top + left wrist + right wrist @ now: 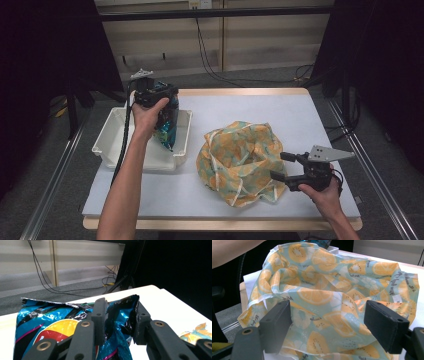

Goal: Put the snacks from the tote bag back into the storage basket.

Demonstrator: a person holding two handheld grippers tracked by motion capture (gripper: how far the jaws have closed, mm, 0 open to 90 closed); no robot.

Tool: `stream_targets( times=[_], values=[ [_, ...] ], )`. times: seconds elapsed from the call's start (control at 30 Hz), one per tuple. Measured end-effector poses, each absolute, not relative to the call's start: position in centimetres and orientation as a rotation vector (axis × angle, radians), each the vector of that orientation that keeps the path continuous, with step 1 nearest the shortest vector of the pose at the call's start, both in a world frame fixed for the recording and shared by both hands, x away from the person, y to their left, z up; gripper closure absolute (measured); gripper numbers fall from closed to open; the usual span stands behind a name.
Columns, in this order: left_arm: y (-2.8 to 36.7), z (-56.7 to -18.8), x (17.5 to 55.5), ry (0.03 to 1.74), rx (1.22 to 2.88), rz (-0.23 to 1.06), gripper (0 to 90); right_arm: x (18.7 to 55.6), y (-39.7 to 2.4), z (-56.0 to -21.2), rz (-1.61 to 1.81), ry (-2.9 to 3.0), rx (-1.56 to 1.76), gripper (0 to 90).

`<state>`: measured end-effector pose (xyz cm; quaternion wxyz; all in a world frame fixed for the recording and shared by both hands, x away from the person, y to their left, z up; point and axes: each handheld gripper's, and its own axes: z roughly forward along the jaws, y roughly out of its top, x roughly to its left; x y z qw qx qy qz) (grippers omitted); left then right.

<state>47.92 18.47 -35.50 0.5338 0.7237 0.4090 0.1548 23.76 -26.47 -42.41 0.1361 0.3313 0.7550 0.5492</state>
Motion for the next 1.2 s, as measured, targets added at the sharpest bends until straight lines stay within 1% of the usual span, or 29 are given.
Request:
stream_targets(
  times=[0.3, 0.53, 0.63, 0.77, 0.9, 0.97, 1.1, 1.2],
  values=[
    [18.2, -35.5, 47.1, 0.937, 1.748, 0.357, 61.6, 23.4, -26.4, -42.3, 1.582, 2.182, 0.963, 21.6],
    [18.1, -35.1, 46.3, 0.886, 1.777, 0.401, 59.2, 23.4, -26.1, -42.2, 1.575, 2.186, 0.958, 21.5],
    [18.3, -35.1, 46.2, 0.877, 1.79, 0.397, 55.4, 23.4, -26.0, -42.2, 1.576, 2.192, 0.953, 21.5],
    [18.7, -35.3, 45.7, 0.874, 1.763, 0.39, 53.1, 23.5, -25.9, -42.2, 1.577, 2.195, 0.951, 21.5],
    [19.0, -35.1, 45.4, 0.869, 1.751, 0.381, 46.2, 23.5, -26.0, -42.2, 1.573, 2.195, 0.952, 21.5],
    [18.9, -34.9, 45.2, 0.857, 1.743, 0.386, 44.9, 23.5, -26.0, -42.2, 1.575, 2.194, 0.951, 21.5],
    [19.2, -34.5, 44.8, 0.836, 1.756, 0.389, 37.7, 23.5, -25.9, -42.2, 1.575, 2.195, 0.95, 21.5],
    [19.7, -34.3, 44.3, 0.831, 1.752, 0.387, 34.2, 23.5, -25.9, -42.2, 1.575, 2.196, 0.95, 21.5]
  ],
)
